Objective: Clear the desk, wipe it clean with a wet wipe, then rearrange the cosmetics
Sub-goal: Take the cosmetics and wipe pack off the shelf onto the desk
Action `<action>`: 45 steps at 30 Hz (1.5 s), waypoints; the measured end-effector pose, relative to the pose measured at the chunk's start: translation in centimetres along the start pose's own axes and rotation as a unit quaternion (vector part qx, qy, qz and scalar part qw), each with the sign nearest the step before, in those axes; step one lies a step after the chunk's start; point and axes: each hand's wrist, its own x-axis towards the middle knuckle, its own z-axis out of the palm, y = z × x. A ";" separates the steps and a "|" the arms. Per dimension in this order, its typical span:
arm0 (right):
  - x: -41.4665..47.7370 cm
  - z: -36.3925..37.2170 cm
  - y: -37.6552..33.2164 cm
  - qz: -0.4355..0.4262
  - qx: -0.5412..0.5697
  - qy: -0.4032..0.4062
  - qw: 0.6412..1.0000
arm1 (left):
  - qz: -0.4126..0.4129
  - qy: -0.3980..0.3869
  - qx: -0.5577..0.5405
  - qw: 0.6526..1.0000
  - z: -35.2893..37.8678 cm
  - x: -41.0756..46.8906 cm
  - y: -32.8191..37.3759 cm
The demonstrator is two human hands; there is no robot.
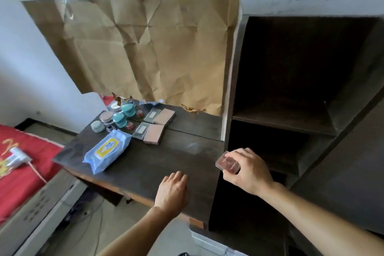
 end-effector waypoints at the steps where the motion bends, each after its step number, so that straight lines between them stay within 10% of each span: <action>1: 0.5 1.3 -0.7 0.000 -0.001 -0.023 1.000 | -0.019 0.000 0.002 1.000 -0.1 -0.7 -1.3; 9: 7.9 11.7 -5.0 -0.006 -0.014 -0.127 0.992 | -0.114 -0.075 0.022 0.990 2.4 -1.8 -12.7; 29: 27.0 31.7 -9.1 0.107 -0.176 -0.279 0.938 | -0.038 -0.173 -0.031 0.984 10.5 5.5 -33.4; 39: 27.9 31.2 -11.5 0.104 -0.156 -0.164 0.968 | -0.085 -0.053 -0.089 0.991 6.9 9.3 -39.1; 45: 27.1 32.5 -17.7 -0.009 0.005 -0.125 0.992 | -0.201 -0.166 -0.032 0.965 5.7 8.5 -44.6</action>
